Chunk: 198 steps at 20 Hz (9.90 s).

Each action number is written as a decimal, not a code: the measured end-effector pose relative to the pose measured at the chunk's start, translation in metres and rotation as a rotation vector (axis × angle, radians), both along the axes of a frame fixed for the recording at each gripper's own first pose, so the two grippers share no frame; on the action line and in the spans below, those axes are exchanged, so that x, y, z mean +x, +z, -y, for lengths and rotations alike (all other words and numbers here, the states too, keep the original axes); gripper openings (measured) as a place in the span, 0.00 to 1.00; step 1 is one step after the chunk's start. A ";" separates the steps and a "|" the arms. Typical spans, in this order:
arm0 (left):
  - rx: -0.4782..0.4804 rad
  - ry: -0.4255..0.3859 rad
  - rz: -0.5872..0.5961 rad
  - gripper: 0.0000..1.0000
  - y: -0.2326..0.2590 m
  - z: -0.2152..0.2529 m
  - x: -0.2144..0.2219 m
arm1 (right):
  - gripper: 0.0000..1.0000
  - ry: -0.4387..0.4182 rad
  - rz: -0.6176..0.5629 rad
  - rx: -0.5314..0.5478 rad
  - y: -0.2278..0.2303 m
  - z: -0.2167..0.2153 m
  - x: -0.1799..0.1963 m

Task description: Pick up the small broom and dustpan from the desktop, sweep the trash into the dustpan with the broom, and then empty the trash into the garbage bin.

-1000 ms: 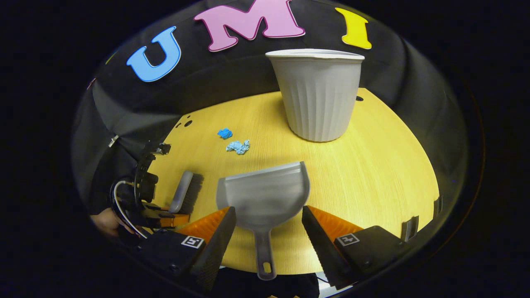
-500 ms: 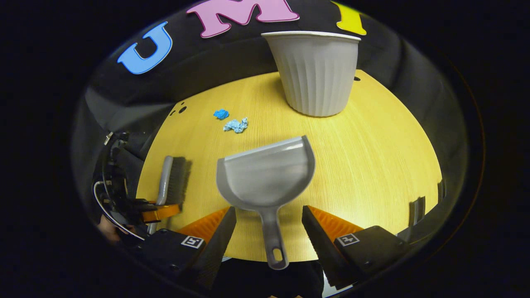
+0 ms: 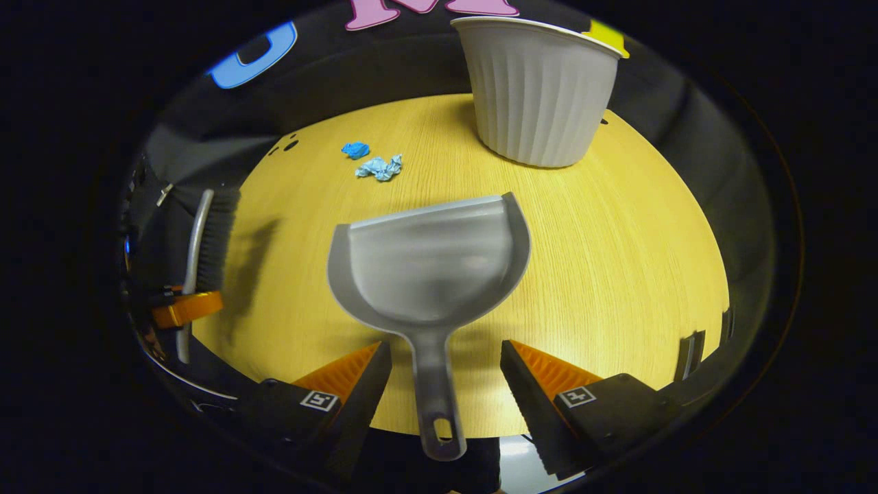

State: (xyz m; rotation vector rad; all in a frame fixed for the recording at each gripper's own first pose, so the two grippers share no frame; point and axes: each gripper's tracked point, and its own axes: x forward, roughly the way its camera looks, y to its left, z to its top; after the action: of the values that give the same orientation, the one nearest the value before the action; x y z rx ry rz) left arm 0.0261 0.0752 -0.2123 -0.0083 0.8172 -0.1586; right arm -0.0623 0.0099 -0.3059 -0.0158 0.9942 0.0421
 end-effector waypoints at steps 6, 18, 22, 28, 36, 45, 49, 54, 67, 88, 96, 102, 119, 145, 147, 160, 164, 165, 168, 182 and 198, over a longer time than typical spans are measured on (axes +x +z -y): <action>0.003 0.067 -0.022 0.25 0.007 0.002 0.014 | 1.00 0.026 -0.070 -0.023 -0.029 -0.009 0.012; 0.079 0.150 -0.081 0.25 0.010 -0.018 0.065 | 0.37 0.131 -0.139 -0.039 -0.043 -0.006 0.019; 0.135 0.079 -0.104 0.25 0.007 -0.023 0.106 | 0.34 0.200 -0.198 0.007 -0.043 0.000 0.018; 0.248 -0.019 -0.111 0.25 0.010 -0.014 0.193 | 0.34 0.323 -0.215 -0.048 -0.030 0.027 0.033; 0.571 -0.268 -0.164 0.21 0.001 0.004 0.285 | 0.34 0.384 -0.220 -0.064 -0.028 0.043 0.055; 0.612 -0.589 -0.131 0.25 -0.001 0.064 0.285 | 0.34 0.426 -0.227 -0.061 -0.033 0.049 0.058; 0.535 -0.629 -0.192 0.26 -0.013 0.092 0.246 | 0.34 0.432 -0.219 -0.055 -0.032 0.048 0.058; 0.368 -0.653 -0.324 0.28 -0.020 0.125 0.186 | 0.34 0.450 -0.202 -0.046 -0.032 0.049 0.060; 0.178 -0.449 -0.281 0.26 -0.007 0.132 0.141 | 0.34 0.413 -0.131 -0.003 -0.018 0.061 0.047; 0.041 -0.197 -0.070 0.26 -0.104 -0.034 0.116 | 0.34 0.362 -0.117 0.009 0.221 0.090 -0.005; 0.013 -0.098 -0.044 0.26 -0.090 -0.051 0.106 | 0.34 0.367 -0.058 0.001 0.293 0.111 0.055; -0.004 -0.041 -0.031 0.26 -0.082 -0.055 0.114 | 0.34 0.355 0.010 -0.077 0.314 0.140 0.127; -0.006 0.099 -0.061 0.26 -0.081 -0.067 0.110 | 0.34 0.308 0.176 -0.456 0.276 0.214 0.284; -0.026 0.075 -0.096 0.26 -0.083 -0.052 0.116 | 0.33 0.334 0.688 -1.283 0.315 0.236 0.318; -0.038 0.079 -0.096 0.26 -0.081 -0.048 0.117 | 0.33 0.337 0.715 -1.333 0.328 0.236 0.322; -0.036 0.111 -0.082 0.26 -0.079 -0.027 0.120 | 0.33 0.339 0.739 -1.233 0.321 0.238 0.321; -0.055 0.169 -0.075 0.26 -0.075 -0.020 0.121 | 0.33 0.291 0.780 -1.094 0.339 0.240 0.320; -0.057 0.184 -0.074 0.26 -0.075 -0.018 0.122 | 0.33 0.276 0.789 -1.054 0.345 0.240 0.320; -0.055 0.233 -0.066 0.26 -0.074 -0.015 0.124 | 0.33 0.236 0.803 -0.880 0.355 0.235 0.317; 0.016 0.082 -0.010 0.26 -0.089 -0.040 0.130 | 0.33 0.203 0.696 -0.481 0.356 0.135 0.227; 0.008 0.019 -0.059 0.27 -0.126 -0.067 0.184 | 0.28 0.078 0.191 -0.071 0.128 0.004 0.088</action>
State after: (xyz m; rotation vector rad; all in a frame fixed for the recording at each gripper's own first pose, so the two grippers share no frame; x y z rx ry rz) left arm 0.2101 0.1422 -0.3382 -0.0131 0.8767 -0.1371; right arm 0.0257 0.0057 -0.1783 -0.1221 0.8032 0.0751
